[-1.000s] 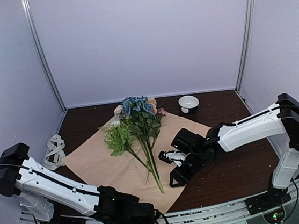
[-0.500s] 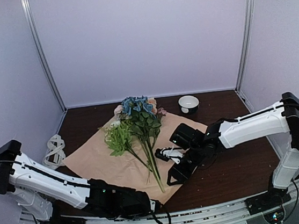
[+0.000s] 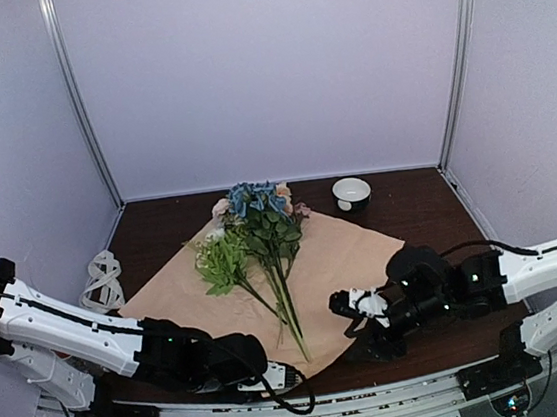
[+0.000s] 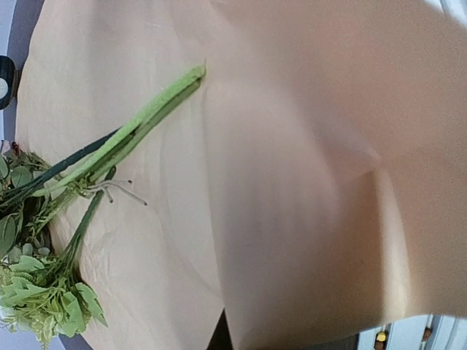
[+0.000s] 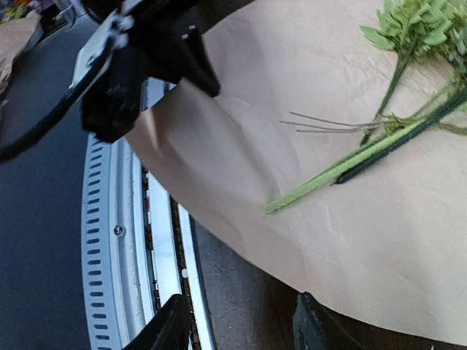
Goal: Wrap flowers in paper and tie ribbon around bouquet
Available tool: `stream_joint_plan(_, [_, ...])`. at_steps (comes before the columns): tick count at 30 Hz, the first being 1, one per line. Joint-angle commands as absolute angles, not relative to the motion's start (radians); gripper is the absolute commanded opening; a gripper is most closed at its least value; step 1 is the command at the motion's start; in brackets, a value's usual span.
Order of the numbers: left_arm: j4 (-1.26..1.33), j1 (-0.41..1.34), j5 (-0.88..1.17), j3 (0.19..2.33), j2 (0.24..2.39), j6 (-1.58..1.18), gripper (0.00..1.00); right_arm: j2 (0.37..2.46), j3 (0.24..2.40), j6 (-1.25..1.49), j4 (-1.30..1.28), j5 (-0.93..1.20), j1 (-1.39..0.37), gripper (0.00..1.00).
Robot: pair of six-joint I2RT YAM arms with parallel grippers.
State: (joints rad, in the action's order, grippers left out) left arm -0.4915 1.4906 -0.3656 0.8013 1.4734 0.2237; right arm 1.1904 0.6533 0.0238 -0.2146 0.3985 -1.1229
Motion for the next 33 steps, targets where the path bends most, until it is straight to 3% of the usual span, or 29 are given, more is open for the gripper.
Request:
stream_joint_plan(1, [-0.468,1.477,-0.294,0.790,1.425,0.227,0.00,1.084,0.486,-0.310,0.122,0.326,-1.237,0.50])
stream_joint_plan(5, [-0.476,1.477,-0.286,0.795,1.431,0.222,0.00,1.137,0.410,-0.539,0.342,0.262,-1.283,0.56])
stream_joint_plan(14, [-0.492,1.468,-0.264,0.799,1.446,0.224,0.00,1.343,0.465,-0.752,0.250,0.228,-1.353,0.61])
stream_joint_plan(20, [-0.505,1.465,-0.242,0.796,1.448,0.225,0.00,1.460,0.457,-0.751,0.424,0.096,-1.384,0.57])
stream_joint_plan(22, [-0.510,1.464,-0.219,0.798,1.440,0.221,0.00,1.498,0.474,-0.757,0.459,0.079,-1.391,0.47])
stream_joint_plan(24, [-0.514,1.462,-0.206,0.795,1.428,0.213,0.00,1.522,0.489,-0.759,0.461,0.075,-1.394,0.20])
stream_joint_plan(26, [-0.514,1.462,-0.201,0.790,1.413,0.208,0.00,1.524,0.488,-0.766,0.463,0.072,-1.394,0.01])
stream_joint_plan(28, [-0.515,1.462,-0.198,0.786,1.407,0.202,0.00,1.517,0.487,-0.773,0.441,0.065,-1.395,0.00])
stream_joint_plan(29, [-0.516,1.462,-0.202,0.785,1.407,0.193,0.04,1.514,0.490,-0.775,0.422,0.060,-1.395,0.00])
stream_joint_plan(32, [-0.560,1.462,-0.216,0.819,1.415,0.160,0.56,1.498,0.503,-0.767,0.363,0.036,-1.395,0.00])
stream_joint_plan(33, [-0.592,1.462,-0.196,0.842,1.418,0.157,0.65,1.489,0.503,-0.763,0.345,0.033,-1.395,0.00])
